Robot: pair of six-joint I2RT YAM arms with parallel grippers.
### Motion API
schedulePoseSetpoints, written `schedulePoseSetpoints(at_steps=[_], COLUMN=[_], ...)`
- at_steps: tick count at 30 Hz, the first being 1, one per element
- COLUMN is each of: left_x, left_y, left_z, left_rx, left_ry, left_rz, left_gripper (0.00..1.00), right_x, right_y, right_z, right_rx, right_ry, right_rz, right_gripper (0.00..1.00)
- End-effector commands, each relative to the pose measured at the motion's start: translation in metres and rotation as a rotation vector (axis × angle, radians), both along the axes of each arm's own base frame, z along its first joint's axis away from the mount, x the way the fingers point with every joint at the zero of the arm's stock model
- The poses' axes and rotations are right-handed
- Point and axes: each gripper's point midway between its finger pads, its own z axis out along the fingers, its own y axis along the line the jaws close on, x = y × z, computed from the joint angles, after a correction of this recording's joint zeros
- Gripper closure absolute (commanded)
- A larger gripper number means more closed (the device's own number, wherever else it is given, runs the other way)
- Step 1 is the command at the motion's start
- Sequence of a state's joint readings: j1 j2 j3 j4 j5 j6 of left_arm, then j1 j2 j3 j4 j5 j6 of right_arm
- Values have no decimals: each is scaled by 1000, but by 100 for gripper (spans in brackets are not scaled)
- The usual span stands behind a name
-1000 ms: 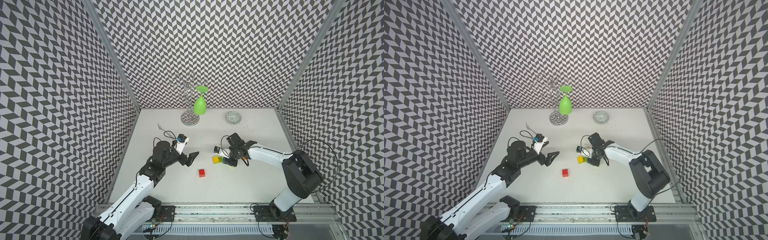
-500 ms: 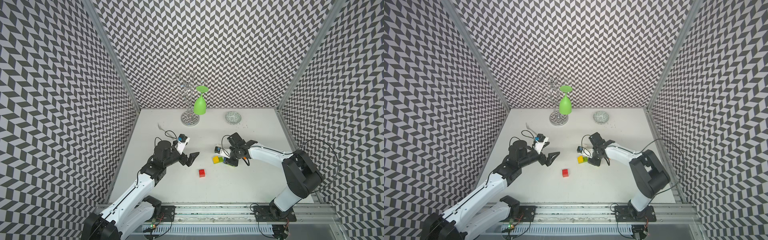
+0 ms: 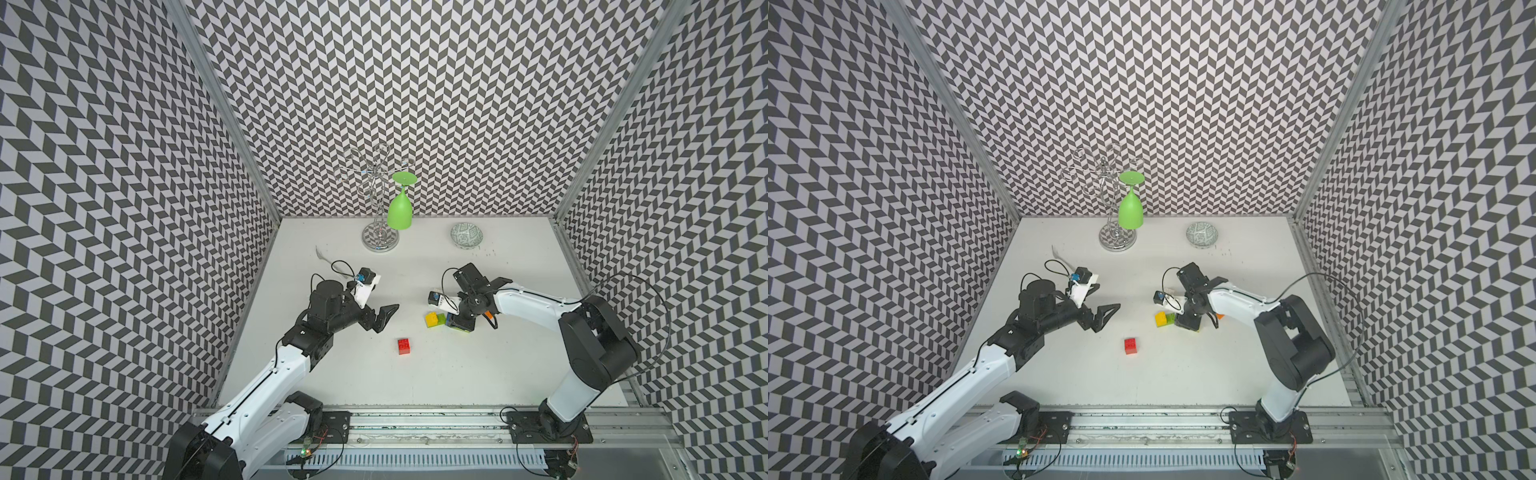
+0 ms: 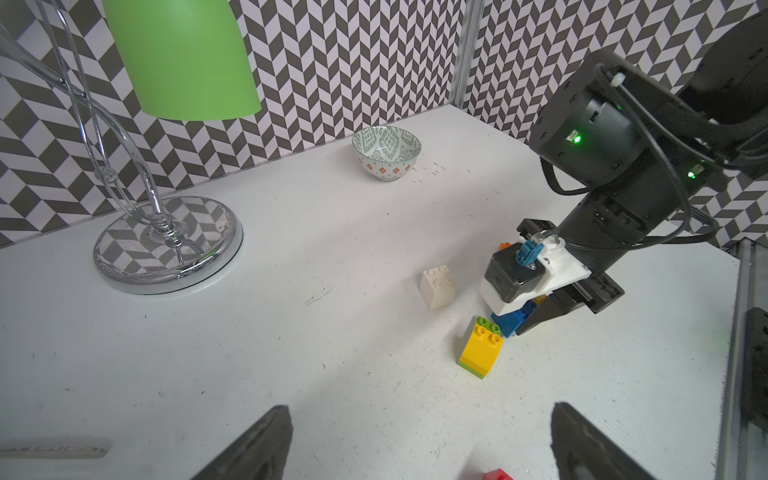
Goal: Assemble a fork with lego
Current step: Assemble the lego brick with the lego brick, then pick up the lego brick from the center of the board, then assemble the lego brick with the lego brick.
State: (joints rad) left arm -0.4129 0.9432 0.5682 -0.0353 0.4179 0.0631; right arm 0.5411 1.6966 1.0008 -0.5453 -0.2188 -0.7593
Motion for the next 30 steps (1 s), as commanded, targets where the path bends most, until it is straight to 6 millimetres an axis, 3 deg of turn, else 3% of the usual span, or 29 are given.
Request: schedulePoseSetpoints(at_steps=[1, 12, 21, 30], left_x=[-1, 0, 0, 3], left_y=[-6, -9, -10, -11], left_z=[14, 12, 9, 1], left_rx=[-8, 1, 10, 19], left_ry=[-32, -24, -17, -3], left_rz=[-32, -51, -54, -58], left_gripper=[1, 1, 1, 2], right_x=[-20, 4, 19, 28], right_y=[-27, -8, 0, 18], right_z=[-19, 17, 10, 24], right_rx=[-90, 20, 7, 78], right_ry=[81, -43, -44, -101], right_rz=[-7, 76, 118, 192], right_gripper=[100, 100, 100, 100])
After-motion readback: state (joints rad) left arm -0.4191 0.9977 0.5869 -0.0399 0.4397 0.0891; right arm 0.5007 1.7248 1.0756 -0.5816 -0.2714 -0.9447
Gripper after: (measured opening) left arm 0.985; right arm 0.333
